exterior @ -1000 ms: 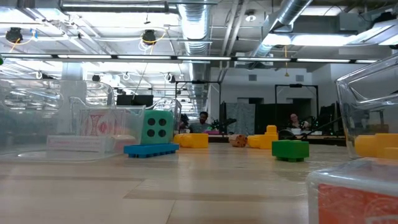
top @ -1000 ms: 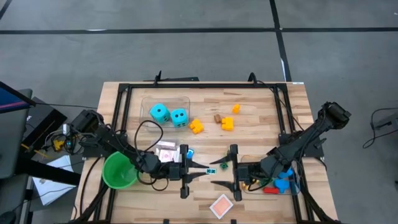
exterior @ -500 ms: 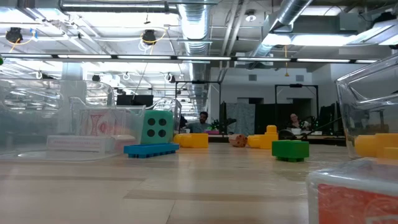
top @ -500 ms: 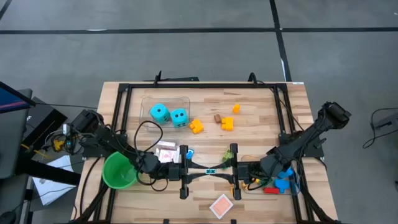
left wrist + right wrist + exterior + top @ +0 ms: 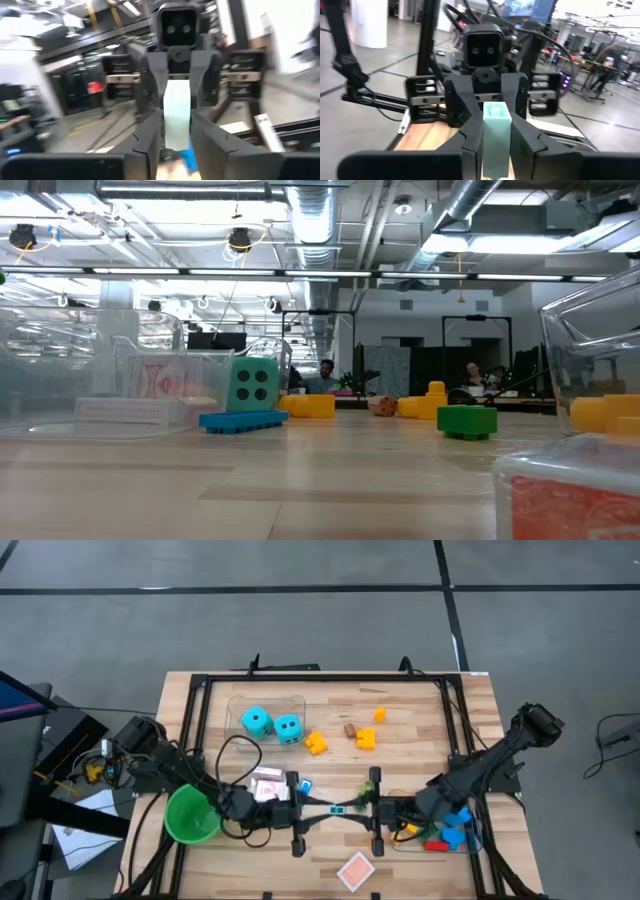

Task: Pick & Place Toys
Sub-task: Put the light blue game piece into the bottom right transparent bin

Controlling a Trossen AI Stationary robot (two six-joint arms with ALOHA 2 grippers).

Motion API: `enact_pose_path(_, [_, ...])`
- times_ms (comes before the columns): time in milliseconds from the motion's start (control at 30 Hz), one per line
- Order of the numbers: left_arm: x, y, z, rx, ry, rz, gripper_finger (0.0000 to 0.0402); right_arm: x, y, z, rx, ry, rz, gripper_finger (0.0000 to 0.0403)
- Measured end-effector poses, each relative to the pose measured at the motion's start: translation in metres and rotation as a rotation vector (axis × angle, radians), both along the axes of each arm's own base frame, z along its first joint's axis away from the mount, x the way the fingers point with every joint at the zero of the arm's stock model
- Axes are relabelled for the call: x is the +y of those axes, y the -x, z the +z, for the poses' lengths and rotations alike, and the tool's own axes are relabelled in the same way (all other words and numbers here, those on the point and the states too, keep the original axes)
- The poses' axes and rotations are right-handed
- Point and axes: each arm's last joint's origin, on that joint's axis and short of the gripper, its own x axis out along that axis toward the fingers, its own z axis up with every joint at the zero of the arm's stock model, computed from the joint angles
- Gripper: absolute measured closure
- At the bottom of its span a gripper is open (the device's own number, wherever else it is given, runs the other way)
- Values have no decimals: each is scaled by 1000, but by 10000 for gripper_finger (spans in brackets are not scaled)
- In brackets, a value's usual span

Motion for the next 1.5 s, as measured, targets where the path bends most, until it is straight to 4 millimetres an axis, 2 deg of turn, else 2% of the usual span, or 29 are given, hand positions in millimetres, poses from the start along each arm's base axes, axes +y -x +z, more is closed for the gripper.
enact_pose_path(167, [2, 1, -2, 52, -67, 147, 275, -3, 0, -2, 19, 4, -65, 348])
enact_pose_path(433, [-8, 8, -2, 76, -106, 143, 248, -2, 0, -2, 17, -1, -70, 348])
enact_pose_path(667, [-17, 32, 21, 73, -138, 170, 249, 0, 2, -3, 26, 4, -75, 348])
enact_pose_path(867, [-19, 56, 37, 150, -165, 184, 255, -4, 9, -2, 70, -13, -150, 347])
enact_pose_path(1000, [-15, 71, 48, 166, -133, 152, 256, -11, 21, 4, 111, -129, -166, 346])
enact_pose_path(1133, [-9, 80, 57, 166, -99, 142, 254, -21, 35, 4, 199, -316, -200, 345])
enact_pose_path(1300, [-2, 87, 64, 149, -85, 143, 257, -28, 54, -9, 350, -481, -295, 345])
enact_pose_path(1500, [13, 88, 65, 156, -146, 181, 258, -25, 68, -26, 463, -624, -401, 344])
